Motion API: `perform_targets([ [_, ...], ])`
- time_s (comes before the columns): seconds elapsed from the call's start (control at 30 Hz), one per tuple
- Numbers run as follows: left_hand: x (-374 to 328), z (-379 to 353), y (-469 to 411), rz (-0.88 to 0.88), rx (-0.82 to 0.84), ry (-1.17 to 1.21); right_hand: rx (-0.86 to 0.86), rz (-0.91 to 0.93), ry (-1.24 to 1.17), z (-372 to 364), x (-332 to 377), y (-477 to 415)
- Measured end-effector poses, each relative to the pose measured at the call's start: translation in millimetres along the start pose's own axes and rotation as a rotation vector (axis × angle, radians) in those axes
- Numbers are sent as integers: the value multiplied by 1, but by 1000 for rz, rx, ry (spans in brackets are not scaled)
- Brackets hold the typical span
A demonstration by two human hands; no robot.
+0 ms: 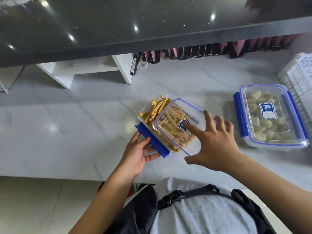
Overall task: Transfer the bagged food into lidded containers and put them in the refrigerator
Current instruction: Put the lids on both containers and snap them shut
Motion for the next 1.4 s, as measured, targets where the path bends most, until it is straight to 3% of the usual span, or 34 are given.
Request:
perform_targets([
  [0.17,2,1,-1,2,5,3,29,13,-10,14,-17,17],
  [0.33,4,2,-3,-4,2,6,-97,8,-107,20,1,-2],
  [0.6,1,4,-3,-1,11,10,-20,45,27,22,16,-16],
  [1.0,2,3,-4,8,5,8,-41,54,-62,13,55,-31],
  [1.23,3,4,-5,7,3,17,-46,-21,-91,-7,29,-12],
  [1.4,2,4,-5,-1,26,9,-157,-49,-228,-6,31,-13],
])
Point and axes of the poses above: each hand's wrist, its own y-axis away from the middle knuckle, its own z-axis out of the back of the hand, x = y × z, the point moved 2 cm from there along -y, towards the middle knuckle, and after that the axes turned 10 degrees about -z, right-handed, at the moved point
